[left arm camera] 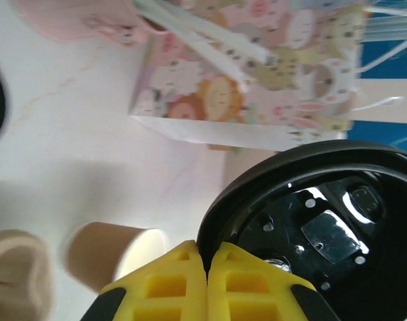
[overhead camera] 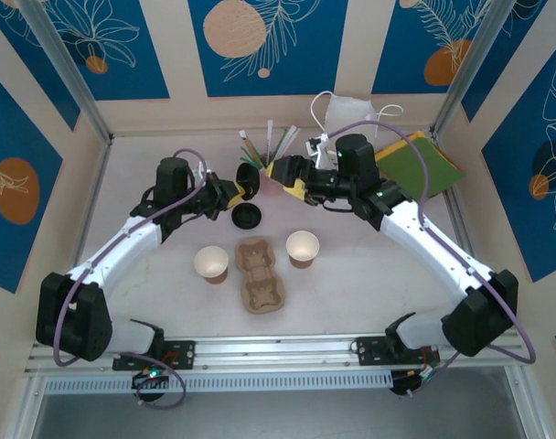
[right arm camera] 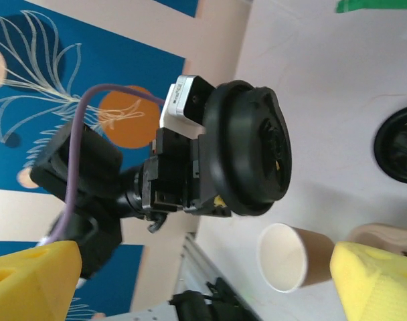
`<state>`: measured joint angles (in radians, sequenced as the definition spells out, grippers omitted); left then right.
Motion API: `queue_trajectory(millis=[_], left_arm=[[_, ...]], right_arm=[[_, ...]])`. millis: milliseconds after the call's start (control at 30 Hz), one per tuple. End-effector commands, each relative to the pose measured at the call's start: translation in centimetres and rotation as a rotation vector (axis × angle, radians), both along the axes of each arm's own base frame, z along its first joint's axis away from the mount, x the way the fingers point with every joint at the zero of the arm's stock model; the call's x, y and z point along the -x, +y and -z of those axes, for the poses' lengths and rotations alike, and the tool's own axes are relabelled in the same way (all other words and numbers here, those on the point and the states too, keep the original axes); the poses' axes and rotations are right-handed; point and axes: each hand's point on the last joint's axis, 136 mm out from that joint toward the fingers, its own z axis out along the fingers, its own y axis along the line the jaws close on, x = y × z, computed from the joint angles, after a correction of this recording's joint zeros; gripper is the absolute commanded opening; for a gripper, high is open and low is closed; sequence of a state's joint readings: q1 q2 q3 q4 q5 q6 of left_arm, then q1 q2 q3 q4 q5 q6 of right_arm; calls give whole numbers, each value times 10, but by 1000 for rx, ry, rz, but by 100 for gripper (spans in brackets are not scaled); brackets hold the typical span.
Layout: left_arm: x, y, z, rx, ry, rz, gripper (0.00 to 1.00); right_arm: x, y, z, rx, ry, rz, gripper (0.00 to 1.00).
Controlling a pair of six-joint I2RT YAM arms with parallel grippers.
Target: Pack the takeout coffee
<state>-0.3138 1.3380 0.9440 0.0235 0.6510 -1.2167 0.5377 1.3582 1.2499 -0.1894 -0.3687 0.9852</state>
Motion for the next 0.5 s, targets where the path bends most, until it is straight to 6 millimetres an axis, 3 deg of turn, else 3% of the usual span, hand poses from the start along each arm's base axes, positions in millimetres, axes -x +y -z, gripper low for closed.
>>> queue_trajectory(millis=[0, 467], left_arm=[[1, -5, -48, 173, -105, 24, 2], [-5, -12, -80, 441, -165, 71, 1]], right_arm=[[-1, 18, -35, -153, 5, -80, 95], [-24, 34, -42, -301, 92, -90, 90]])
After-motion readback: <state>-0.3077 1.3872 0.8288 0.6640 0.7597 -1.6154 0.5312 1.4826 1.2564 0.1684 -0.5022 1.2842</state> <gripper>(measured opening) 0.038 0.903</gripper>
